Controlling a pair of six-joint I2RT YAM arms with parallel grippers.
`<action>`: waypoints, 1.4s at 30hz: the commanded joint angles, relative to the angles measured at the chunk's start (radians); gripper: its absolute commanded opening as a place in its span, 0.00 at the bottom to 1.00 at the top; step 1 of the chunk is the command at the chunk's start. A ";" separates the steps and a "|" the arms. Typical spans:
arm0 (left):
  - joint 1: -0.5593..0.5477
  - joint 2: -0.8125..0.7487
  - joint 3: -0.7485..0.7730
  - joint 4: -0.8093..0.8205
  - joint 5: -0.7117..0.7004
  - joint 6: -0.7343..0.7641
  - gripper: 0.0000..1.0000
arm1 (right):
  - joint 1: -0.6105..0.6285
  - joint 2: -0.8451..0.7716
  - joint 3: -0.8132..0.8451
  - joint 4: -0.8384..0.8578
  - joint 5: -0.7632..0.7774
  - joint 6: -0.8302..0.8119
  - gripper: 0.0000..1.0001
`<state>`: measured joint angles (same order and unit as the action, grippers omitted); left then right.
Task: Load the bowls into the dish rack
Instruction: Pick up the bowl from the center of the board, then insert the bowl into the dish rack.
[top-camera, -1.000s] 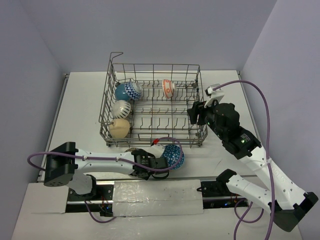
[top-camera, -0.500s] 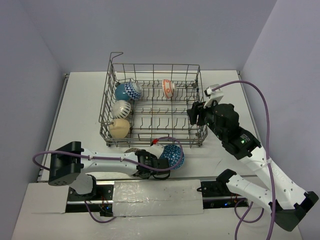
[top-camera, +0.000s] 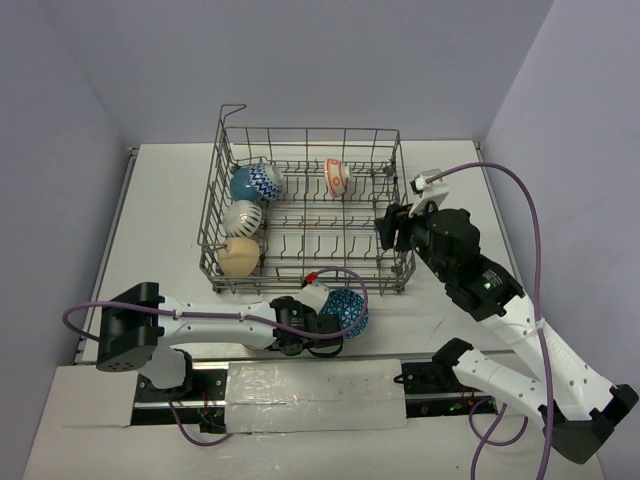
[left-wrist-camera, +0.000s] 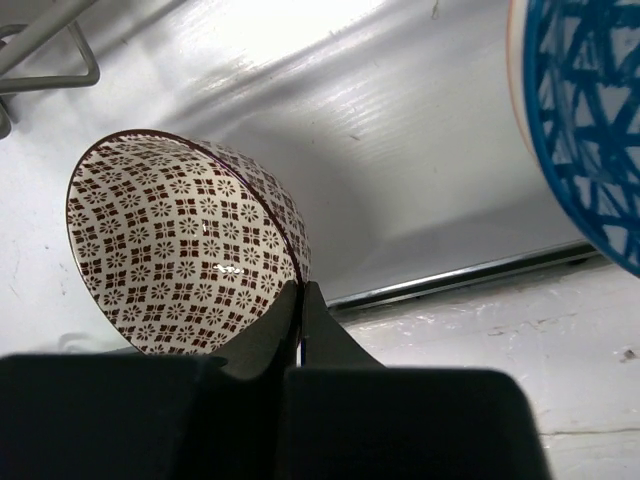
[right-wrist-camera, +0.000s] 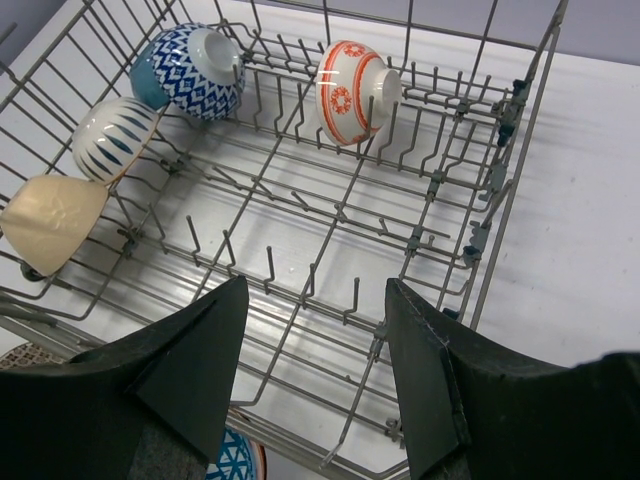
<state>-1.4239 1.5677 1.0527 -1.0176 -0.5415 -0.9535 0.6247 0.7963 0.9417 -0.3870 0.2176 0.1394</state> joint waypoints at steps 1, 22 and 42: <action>-0.003 -0.044 0.055 -0.015 -0.011 -0.010 0.01 | 0.010 -0.023 0.003 0.037 0.017 -0.009 0.65; -0.069 -0.141 0.306 -0.131 -0.064 -0.056 0.00 | 0.017 -0.077 0.003 0.040 0.029 -0.009 0.65; 0.403 -0.354 0.344 0.722 0.168 0.487 0.00 | 0.017 -0.161 0.006 0.040 0.080 0.020 0.66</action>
<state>-1.1374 1.2022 1.4567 -0.6170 -0.5392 -0.5777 0.6327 0.6624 0.9417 -0.3870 0.2623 0.1429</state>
